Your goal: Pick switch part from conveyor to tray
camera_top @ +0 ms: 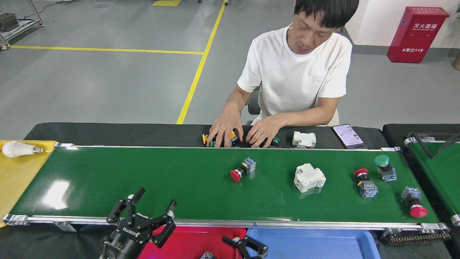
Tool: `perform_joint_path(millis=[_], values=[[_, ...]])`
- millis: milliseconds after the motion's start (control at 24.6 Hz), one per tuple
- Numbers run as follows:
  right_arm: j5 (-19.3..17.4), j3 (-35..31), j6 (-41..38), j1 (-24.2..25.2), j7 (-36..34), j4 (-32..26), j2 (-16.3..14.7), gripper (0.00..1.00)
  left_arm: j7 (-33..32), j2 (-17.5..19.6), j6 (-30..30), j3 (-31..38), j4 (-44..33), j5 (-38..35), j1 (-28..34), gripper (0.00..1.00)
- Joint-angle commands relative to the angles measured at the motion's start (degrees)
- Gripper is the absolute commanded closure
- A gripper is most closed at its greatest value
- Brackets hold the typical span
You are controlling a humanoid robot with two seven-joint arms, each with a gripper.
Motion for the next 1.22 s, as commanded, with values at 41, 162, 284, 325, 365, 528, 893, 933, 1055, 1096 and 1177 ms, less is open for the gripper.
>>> perform_joint_path(millis=[41, 162, 284, 325, 365, 528, 893, 933, 1055, 1096, 1177], values=[[0.08, -4.57, 10.66, -0.98, -0.56, -0.92, 0.33, 0.02, 0.34, 0.08, -0.25, -1.68, 4.51, -3.15, -4.01, 0.00], [0.69, -5.80, 21.47, -0.98, -3.28, -0.92, -2.21, 0.02, 0.07, -0.27, 0.10, -5.81, 6.27, -3.59, -6.38, 0.00], [0.69, -5.89, 29.47, 0.51, -8.02, -0.92, -6.17, 0.01, -1.94, -1.49, 0.72, -8.89, 8.90, -3.67, -9.46, 0.00], [0.69, -5.80, 30.97, 1.48, -9.35, -0.92, -6.70, 0.00, -2.39, -2.38, 0.63, -8.89, 10.05, -3.67, -10.78, 0.00], [0.60, -5.80, 31.85, 3.15, -10.49, -1.18, -6.87, 0.00, -2.65, -3.34, 0.72, -8.98, 12.07, -3.67, -12.63, 0.00], [0.43, -5.89, 31.23, 7.55, -12.42, -2.68, -9.51, 0.00, -2.65, -4.22, 1.24, -8.98, 20.42, -3.67, -17.90, 0.00], [0.08, -6.07, 30.79, 7.02, -13.57, -2.15, -10.65, 0.00, -2.21, -5.01, 1.95, -9.42, 28.51, -3.67, -23.70, 0.00], [0.16, -5.80, 30.88, 5.35, -11.81, -1.18, -10.57, 0.00, -2.21, -5.72, 1.86, -9.42, 29.83, -3.76, -24.76, 0.00], [0.43, -2.90, 31.14, -0.80, -6.45, 3.56, -8.54, 0.01, -2.04, -6.42, 2.04, -9.50, 33.96, -3.85, -27.39, 0.00], [0.60, -1.94, 31.23, -3.00, -5.83, 5.85, -7.75, 0.01, -2.04, -6.68, 2.39, -9.50, 35.19, -3.85, -28.18, 0.05], [0.78, -0.53, 32.11, -6.60, -5.66, 10.07, -7.31, 0.01, -1.95, -6.95, 2.83, -9.50, 37.03, -5.26, -29.15, 0.23]])
